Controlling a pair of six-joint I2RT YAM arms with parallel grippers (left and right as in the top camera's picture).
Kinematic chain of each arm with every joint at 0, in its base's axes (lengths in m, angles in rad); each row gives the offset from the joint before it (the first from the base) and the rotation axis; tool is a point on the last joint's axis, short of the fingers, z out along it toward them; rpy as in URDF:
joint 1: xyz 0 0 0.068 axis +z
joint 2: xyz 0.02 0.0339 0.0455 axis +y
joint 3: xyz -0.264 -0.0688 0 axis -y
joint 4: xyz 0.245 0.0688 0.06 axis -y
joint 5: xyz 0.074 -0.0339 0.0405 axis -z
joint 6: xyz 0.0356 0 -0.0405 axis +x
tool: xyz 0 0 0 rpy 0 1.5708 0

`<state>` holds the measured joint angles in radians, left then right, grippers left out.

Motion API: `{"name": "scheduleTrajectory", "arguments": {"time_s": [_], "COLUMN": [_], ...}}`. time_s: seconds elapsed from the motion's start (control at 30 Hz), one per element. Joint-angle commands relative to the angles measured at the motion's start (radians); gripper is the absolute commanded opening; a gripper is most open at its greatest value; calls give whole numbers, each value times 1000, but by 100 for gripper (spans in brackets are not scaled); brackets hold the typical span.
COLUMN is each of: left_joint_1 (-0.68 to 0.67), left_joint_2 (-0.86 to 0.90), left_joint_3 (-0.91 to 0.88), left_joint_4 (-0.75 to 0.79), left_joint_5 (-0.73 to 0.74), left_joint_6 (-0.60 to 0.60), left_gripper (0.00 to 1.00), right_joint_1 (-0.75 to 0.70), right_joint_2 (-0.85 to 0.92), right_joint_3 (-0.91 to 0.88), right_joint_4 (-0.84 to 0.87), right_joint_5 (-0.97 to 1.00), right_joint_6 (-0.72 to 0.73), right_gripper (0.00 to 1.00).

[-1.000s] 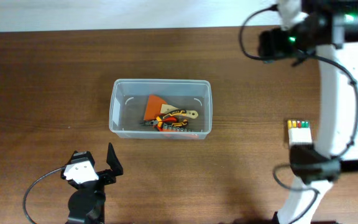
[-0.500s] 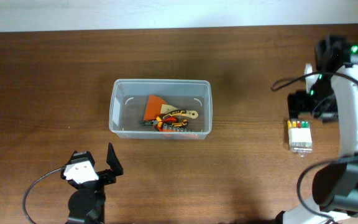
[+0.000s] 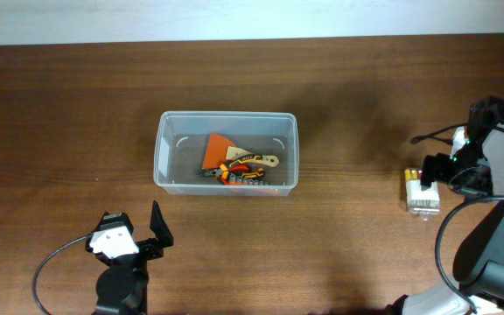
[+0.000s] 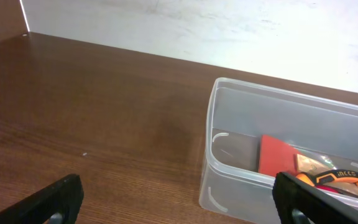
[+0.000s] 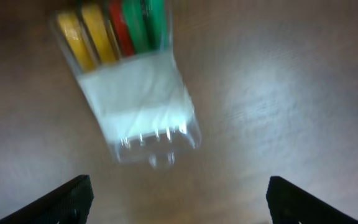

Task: Pack container
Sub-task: 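Move the right gripper over the clear pack of colored items, then lower the right gripper and grasp the clear pack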

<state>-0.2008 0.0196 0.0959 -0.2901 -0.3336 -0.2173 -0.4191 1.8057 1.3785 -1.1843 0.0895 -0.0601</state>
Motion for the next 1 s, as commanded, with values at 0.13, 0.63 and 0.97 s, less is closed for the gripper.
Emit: {"name": "scheduleTrajectory", "arguments": {"time_s": [0.13,0.63,0.97], "left_joint_1": [-4,-4,-4], "left_joint_2": [-6,-6,-6], "left_joint_3": [-3,-3,-3], "left_joint_4": [-2,-2,-2], "left_joint_5": [-3,-3,-3], "left_joint_6": [9,9,9], "left_gripper": [99,99,99], "right_joint_1": [15,63,65], "right_joint_2": [-13,130,252], "right_joint_3": [-6,-57,-66], "right_joint_4": [104,173,198], "right_joint_5": [-10,-55,-56], "right_joint_6": [-63,-135,-124], "right_gripper": [88,86,86]}}
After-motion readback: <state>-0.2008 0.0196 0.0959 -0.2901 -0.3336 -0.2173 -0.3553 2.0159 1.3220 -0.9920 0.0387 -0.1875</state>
